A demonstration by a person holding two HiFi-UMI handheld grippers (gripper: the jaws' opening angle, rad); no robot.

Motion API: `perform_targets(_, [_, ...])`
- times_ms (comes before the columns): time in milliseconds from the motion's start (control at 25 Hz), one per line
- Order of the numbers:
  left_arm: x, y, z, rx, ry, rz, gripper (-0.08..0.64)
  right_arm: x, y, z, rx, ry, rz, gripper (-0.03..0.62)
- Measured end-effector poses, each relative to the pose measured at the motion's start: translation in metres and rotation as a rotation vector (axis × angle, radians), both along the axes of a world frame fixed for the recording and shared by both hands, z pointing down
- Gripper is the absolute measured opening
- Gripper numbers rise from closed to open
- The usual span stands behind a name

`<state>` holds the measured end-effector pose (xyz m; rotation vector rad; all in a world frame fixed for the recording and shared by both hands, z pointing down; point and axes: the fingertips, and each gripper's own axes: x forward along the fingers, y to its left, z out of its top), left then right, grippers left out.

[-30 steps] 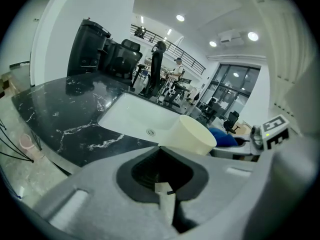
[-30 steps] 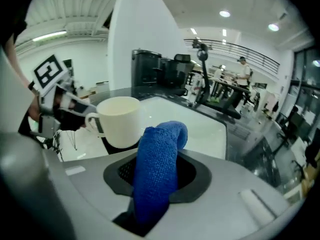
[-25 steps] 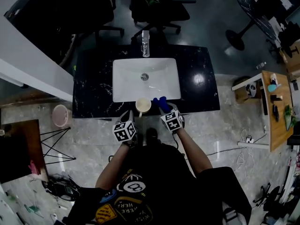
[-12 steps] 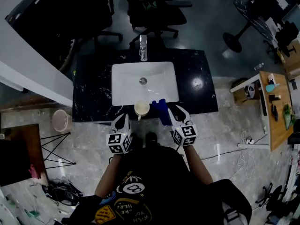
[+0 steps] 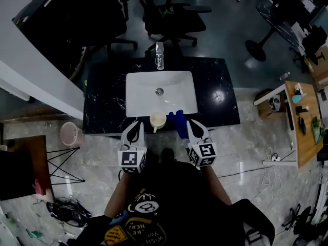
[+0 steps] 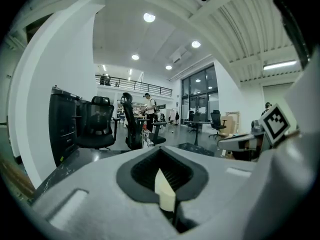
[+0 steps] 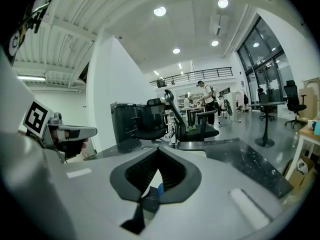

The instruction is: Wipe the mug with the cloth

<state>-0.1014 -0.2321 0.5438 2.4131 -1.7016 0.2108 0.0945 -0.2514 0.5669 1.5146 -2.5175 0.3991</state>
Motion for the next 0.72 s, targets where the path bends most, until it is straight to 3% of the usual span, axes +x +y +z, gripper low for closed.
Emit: perform_targets(720, [0.009,-0.007,-0.001,-0.031,0.043,0.036,0.003,-0.004,-0.004,-0.007,0.019,-0.011,-0.026,0.002])
